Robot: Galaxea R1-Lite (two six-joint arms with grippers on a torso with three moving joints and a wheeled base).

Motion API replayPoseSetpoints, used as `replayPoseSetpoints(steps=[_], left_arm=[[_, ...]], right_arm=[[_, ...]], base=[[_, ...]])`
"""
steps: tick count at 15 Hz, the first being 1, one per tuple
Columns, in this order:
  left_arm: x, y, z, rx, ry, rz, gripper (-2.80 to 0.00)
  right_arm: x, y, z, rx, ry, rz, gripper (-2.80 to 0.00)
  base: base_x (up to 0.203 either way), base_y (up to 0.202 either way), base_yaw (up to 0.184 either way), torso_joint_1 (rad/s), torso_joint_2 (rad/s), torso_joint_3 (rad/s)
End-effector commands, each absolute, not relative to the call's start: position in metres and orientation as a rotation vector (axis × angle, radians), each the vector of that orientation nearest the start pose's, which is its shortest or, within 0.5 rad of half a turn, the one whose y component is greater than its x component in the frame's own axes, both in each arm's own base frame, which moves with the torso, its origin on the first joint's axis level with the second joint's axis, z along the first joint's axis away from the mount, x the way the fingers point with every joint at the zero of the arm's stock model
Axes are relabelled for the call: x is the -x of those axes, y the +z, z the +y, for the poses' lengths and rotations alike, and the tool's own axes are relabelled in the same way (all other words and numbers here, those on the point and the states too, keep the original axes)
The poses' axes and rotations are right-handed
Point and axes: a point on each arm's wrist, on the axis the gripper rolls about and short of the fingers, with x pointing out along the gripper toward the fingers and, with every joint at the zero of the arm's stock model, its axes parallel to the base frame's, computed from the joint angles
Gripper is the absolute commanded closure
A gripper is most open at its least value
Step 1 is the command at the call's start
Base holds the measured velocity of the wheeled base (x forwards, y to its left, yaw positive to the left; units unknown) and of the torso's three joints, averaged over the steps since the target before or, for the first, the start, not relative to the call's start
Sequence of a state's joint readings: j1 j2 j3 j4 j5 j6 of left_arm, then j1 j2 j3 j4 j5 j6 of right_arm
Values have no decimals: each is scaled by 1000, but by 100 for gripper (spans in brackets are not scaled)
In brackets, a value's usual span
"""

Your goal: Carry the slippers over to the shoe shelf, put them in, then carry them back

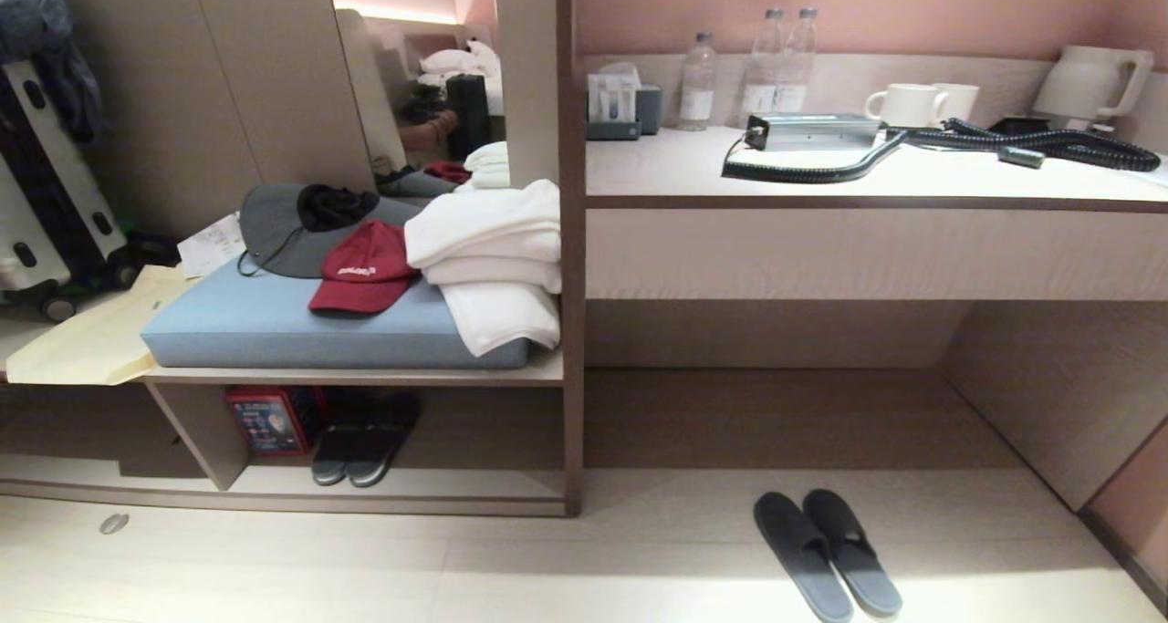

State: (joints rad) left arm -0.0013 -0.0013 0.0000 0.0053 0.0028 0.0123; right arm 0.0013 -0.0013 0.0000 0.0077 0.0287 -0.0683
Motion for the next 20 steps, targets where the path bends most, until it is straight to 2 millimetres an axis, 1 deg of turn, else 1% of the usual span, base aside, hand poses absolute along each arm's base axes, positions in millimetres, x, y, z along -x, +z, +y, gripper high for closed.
replayPoseSetpoints(steps=[1,13,14,19,20], left_arm=[[23,75,0,-12,1,6,0],[23,75,0,-6,3,5,0],[23,75,0,-3,2,6,0],[23,75,0,-2,2,6,0],[23,75,0,2,0,5,0]], right_arm=[[23,75,1,69,31,4,0],[23,75,1,69,31,4,0],[23,75,1,69,31,4,0],[23,75,1,69,31,4,0],[23,75,1,69,31,4,0]], base=[[0,201,-4,0,2,2],[0,192,-2,3,3,3],[0,109,-3,3,2,-1],[0,0,0,0,0,0],[-127,-1,4,15,0,-2]])
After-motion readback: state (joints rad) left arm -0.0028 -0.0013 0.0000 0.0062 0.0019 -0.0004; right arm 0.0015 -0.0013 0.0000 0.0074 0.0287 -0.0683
